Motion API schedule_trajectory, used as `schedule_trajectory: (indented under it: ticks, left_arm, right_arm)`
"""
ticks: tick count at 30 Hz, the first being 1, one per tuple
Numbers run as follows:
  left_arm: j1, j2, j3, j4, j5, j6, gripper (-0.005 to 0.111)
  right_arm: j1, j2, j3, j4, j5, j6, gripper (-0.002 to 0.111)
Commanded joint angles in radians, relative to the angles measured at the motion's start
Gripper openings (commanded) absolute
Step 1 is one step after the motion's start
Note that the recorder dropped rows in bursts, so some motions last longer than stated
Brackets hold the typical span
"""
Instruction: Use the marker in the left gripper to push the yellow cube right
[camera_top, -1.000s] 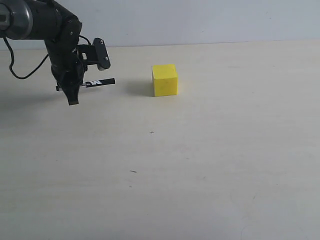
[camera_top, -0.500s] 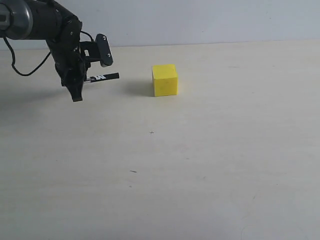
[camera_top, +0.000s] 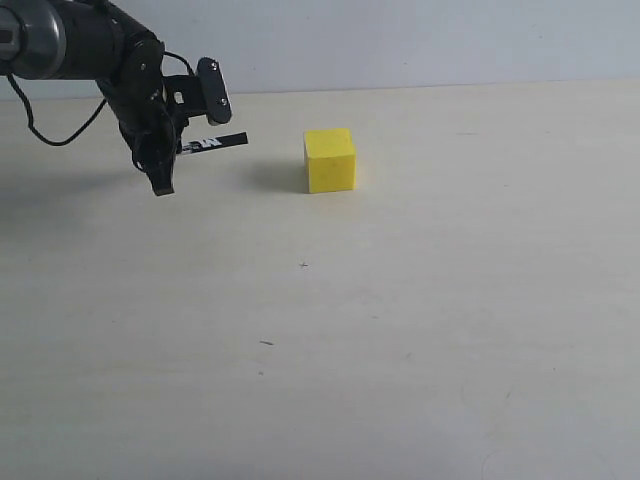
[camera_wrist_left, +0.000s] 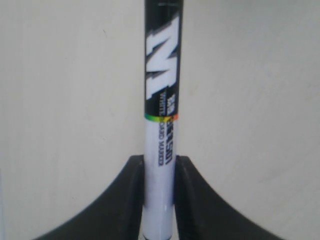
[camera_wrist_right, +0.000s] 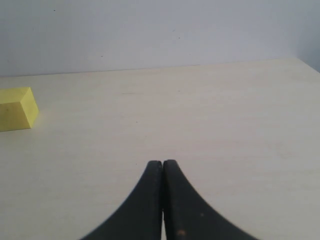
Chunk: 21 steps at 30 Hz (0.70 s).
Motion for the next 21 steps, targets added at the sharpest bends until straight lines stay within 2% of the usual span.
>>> schedule_trajectory:
  ticks: [1, 21]
  left_arm:
    - [0.003, -0.013, 0.002, 0.007, -0.014, 0.000, 0.000]
    - [0.004, -0.002, 0.002, 0.077, -0.021, 0.000, 0.000]
  right_arm:
    - [-0.008, -0.005, 0.004, -0.001, -0.003, -0.002, 0.000]
    - [-0.008, -0.005, 0.004, -0.001, -0.004, -0.002, 0.000]
